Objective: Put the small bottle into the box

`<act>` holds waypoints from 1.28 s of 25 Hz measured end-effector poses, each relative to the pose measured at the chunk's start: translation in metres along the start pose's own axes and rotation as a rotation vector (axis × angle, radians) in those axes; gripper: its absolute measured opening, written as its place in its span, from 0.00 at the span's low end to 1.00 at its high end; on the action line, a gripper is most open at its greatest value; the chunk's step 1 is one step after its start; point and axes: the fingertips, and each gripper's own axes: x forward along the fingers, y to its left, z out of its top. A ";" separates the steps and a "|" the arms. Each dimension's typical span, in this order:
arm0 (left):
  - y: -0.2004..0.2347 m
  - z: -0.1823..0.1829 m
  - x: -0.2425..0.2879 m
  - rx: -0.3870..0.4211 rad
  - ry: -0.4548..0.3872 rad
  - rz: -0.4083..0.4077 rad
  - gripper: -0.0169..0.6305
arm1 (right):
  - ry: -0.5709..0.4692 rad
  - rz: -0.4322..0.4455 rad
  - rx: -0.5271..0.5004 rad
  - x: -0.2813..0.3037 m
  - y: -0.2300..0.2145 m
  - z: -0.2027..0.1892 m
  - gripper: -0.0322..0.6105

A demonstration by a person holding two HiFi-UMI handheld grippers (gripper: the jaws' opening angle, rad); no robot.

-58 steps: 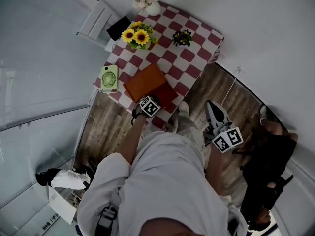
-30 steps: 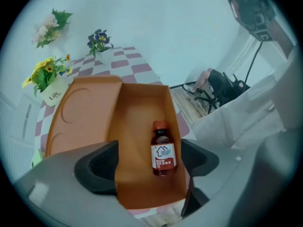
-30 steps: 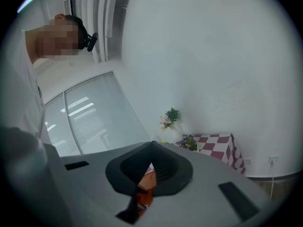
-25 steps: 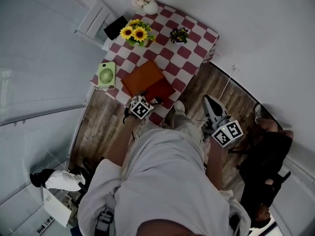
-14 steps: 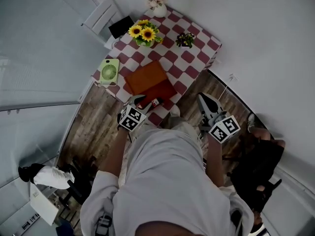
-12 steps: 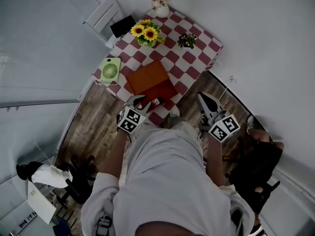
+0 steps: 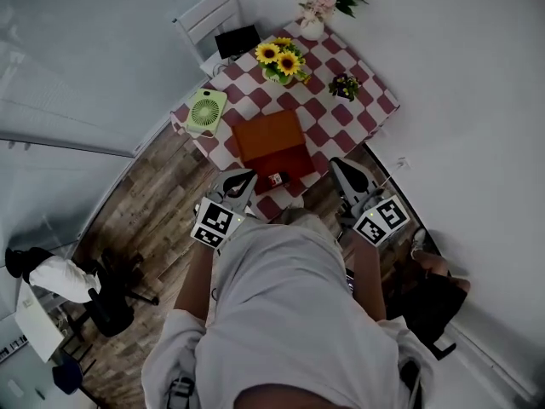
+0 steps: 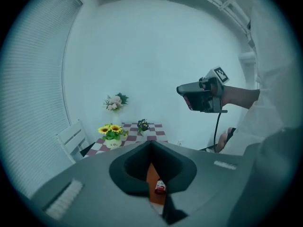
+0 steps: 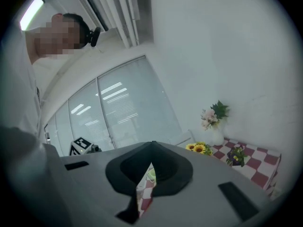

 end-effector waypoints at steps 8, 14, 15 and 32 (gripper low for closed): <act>0.016 0.041 -0.041 -0.073 -0.209 0.159 0.02 | -0.054 0.153 -0.263 0.031 0.039 0.033 0.05; 0.029 0.098 -0.074 -0.134 -0.488 0.215 0.02 | -0.226 0.192 -0.306 0.045 0.059 0.068 0.17; 0.029 0.112 -0.085 -0.128 -0.559 0.224 0.02 | -0.235 0.182 -0.303 0.047 0.061 0.071 0.12; 0.042 0.123 -0.119 -0.062 -0.607 0.360 0.02 | -0.126 0.183 -0.367 0.070 0.112 0.047 0.05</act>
